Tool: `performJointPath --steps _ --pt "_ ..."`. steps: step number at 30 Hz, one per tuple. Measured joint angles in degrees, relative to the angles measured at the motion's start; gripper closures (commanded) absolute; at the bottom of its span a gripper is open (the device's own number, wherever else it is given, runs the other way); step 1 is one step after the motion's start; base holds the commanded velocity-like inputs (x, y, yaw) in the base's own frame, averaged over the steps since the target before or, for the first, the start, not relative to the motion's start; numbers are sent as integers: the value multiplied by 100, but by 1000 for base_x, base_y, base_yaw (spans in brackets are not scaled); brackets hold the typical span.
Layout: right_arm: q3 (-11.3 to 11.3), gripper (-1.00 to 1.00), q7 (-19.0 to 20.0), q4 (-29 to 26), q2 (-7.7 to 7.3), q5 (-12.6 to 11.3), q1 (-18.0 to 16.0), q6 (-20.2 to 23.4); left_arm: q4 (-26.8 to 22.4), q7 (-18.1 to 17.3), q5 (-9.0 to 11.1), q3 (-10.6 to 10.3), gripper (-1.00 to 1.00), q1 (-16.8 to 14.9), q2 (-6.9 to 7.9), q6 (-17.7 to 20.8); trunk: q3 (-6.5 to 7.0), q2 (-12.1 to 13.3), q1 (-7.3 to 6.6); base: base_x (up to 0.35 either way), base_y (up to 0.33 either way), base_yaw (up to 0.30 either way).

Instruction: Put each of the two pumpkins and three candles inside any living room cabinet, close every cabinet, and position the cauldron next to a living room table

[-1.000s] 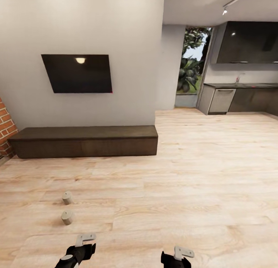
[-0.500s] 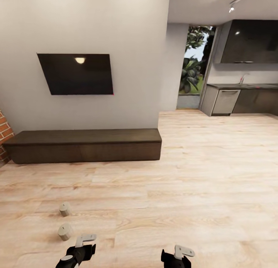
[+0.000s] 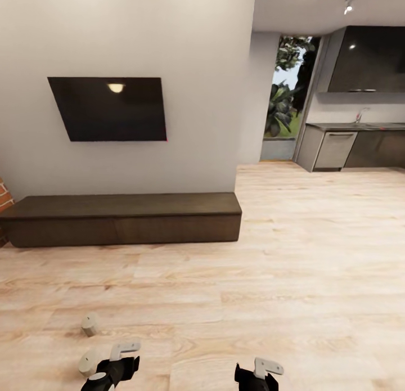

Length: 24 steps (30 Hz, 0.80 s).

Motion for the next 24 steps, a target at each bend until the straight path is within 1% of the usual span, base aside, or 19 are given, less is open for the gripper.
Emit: performJointPath --steps 6,24 --pt "0 -100 -1 5 1 2 -1 0 1 -1 0 0 -100 0 -6 0 0 0 0 330 39 0" --pt "0 -100 -1 6 2 -1 0 -4 1 -1 0 0 -100 0 -5 0 0 0 0 332 2 0"
